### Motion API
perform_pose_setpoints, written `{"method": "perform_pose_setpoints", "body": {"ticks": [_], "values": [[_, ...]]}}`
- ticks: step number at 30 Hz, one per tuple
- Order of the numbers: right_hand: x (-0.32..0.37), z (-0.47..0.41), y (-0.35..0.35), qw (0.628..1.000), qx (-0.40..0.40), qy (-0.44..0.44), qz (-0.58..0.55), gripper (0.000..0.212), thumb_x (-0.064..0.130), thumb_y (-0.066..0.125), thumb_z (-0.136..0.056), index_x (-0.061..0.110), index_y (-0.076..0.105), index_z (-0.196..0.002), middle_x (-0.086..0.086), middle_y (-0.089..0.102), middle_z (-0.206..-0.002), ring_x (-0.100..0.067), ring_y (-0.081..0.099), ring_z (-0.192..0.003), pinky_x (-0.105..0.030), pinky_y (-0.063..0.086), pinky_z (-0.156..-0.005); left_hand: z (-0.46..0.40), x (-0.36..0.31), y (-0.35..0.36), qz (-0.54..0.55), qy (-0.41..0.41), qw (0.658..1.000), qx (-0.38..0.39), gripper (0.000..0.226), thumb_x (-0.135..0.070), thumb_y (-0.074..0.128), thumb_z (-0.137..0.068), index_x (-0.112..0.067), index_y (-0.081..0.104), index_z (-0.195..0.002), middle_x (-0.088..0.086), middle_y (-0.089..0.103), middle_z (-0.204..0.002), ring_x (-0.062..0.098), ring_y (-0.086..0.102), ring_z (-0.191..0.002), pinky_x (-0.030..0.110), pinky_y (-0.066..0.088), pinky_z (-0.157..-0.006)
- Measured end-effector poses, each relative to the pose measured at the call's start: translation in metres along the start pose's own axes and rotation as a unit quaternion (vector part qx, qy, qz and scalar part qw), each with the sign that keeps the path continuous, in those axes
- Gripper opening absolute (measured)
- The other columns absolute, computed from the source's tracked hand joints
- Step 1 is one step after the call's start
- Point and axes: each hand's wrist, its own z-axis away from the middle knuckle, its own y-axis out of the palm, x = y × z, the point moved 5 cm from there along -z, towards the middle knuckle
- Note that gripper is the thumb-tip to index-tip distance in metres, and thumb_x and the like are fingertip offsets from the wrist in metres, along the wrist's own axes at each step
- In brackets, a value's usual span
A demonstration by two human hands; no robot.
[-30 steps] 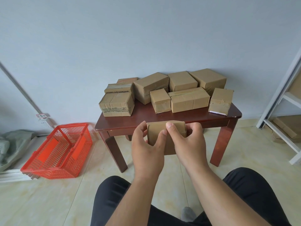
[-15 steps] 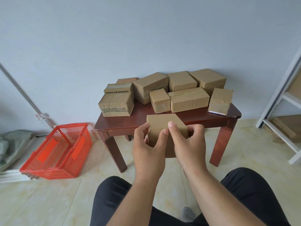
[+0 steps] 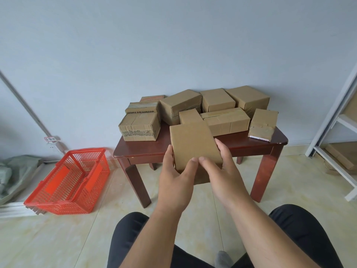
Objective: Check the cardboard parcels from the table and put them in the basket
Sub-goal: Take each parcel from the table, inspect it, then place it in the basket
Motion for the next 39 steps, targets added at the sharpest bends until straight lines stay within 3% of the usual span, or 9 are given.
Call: {"method": "perform_pose_setpoints", "body": {"ticks": [5, 15, 18, 21, 26, 30, 33, 36, 39], "values": [[-0.003, 0.000, 0.000, 1.000, 0.002, 0.007, 0.001, 0.049, 0.029, 0.067, -0.100, 0.041, 0.051, -0.145, 0.018, 0.074, -0.118, 0.005, 0.071, -0.101, -0.021, 0.054, -0.088, -0.002, -0.004, -0.002, -0.035, 0.038, 0.999, 0.000, 0.058, -0.020, 0.068, -0.100, -0.049, 0.038, -0.140, -0.026, 0.064, -0.125, -0.007, 0.065, -0.112, 0.011, 0.054, -0.083], [-0.002, -0.003, -0.002, 0.997, -0.032, -0.017, 0.066, 0.046, 0.042, 0.078, -0.094, 0.034, 0.052, -0.131, 0.016, 0.070, -0.113, 0.012, 0.067, -0.089, -0.011, 0.053, -0.070, -0.009, -0.007, -0.007, -0.045, 0.050, 0.996, -0.062, 0.055, -0.031, 0.076, -0.096, -0.026, 0.050, -0.144, -0.019, 0.062, -0.128, -0.019, 0.059, -0.102, 0.005, 0.051, -0.077], [-0.006, -0.002, -0.001, 0.996, -0.036, -0.027, 0.077, 0.049, 0.045, 0.078, -0.093, 0.034, 0.050, -0.132, 0.016, 0.069, -0.117, 0.010, 0.067, -0.092, -0.011, 0.054, -0.071, -0.015, -0.004, -0.010, -0.066, 0.050, 0.994, -0.068, 0.060, -0.039, 0.077, -0.095, -0.029, 0.051, -0.147, -0.011, 0.059, -0.139, -0.003, 0.059, -0.121, 0.024, 0.055, -0.098], [-0.004, -0.006, -0.002, 0.994, -0.037, -0.043, 0.094, 0.067, 0.061, 0.071, -0.091, 0.035, 0.047, -0.149, 0.014, 0.064, -0.130, 0.000, 0.067, -0.108, -0.025, 0.058, -0.088, -0.011, -0.003, -0.007, -0.079, 0.056, 0.993, -0.062, 0.065, -0.037, 0.076, -0.095, -0.027, 0.047, -0.153, -0.012, 0.054, -0.145, 0.002, 0.054, -0.131, 0.038, 0.051, -0.111], [-0.003, -0.013, -0.004, 0.989, -0.045, -0.051, 0.132, 0.093, 0.082, 0.057, -0.075, 0.030, 0.051, -0.152, 0.006, 0.059, -0.135, -0.011, 0.065, -0.118, -0.038, 0.060, -0.095, -0.004, 0.001, -0.003, -0.094, 0.051, 0.993, -0.044, 0.073, -0.031, 0.077, -0.094, -0.025, 0.040, -0.157, -0.030, 0.043, -0.130, -0.015, 0.049, -0.118, 0.008, 0.043, -0.094], [-0.008, -0.010, -0.004, 0.988, -0.046, -0.047, 0.142, 0.062, 0.063, 0.065, -0.092, 0.029, 0.058, -0.144, 0.006, 0.055, -0.127, -0.002, 0.062, -0.109, -0.015, 0.050, -0.078, -0.011, 0.000, -0.006, -0.100, 0.041, 0.993, -0.053, 0.076, -0.037, 0.076, -0.094, -0.021, 0.039, -0.158, -0.016, 0.042, -0.139, -0.001, 0.046, -0.126, 0.007, 0.040, -0.090], [-0.011, -0.005, -0.004, 0.989, -0.049, -0.043, 0.130, 0.059, 0.058, 0.069, -0.092, 0.031, 0.057, -0.143, 0.009, 0.054, -0.129, 0.004, 0.060, -0.107, -0.008, 0.047, -0.069, -0.016, -0.001, -0.009, -0.090, 0.034, 0.994, -0.056, 0.078, -0.046, 0.075, -0.093, -0.021, 0.041, -0.158, -0.013, 0.042, -0.137, 0.000, 0.048, -0.123, 0.017, 0.043, -0.097], [-0.009, -0.005, -0.005, 0.989, -0.068, -0.042, 0.123, 0.059, 0.060, 0.072, -0.089, 0.030, 0.058, -0.137, 0.012, 0.056, -0.127, -0.005, 0.062, -0.109, -0.019, 0.050, -0.075, -0.013, 0.001, -0.007, -0.090, 0.027, 0.995, -0.044, 0.068, -0.051, 0.073, -0.093, -0.030, 0.048, -0.152, -0.015, 0.044, -0.130, -0.017, 0.044, -0.114, 0.014, 0.042, -0.089], [-0.005, -0.009, -0.009, 0.988, -0.095, -0.037, 0.116, 0.050, 0.060, 0.075, -0.088, 0.030, 0.060, -0.125, 0.013, 0.057, -0.121, -0.011, 0.063, -0.110, -0.035, 0.056, -0.087, -0.007, 0.005, -0.006, -0.086, 0.028, 0.995, -0.047, 0.060, -0.049, 0.074, -0.092, -0.035, 0.052, -0.147, -0.022, 0.043, -0.125, -0.009, 0.048, -0.118, 0.010, 0.041, -0.086]]}}
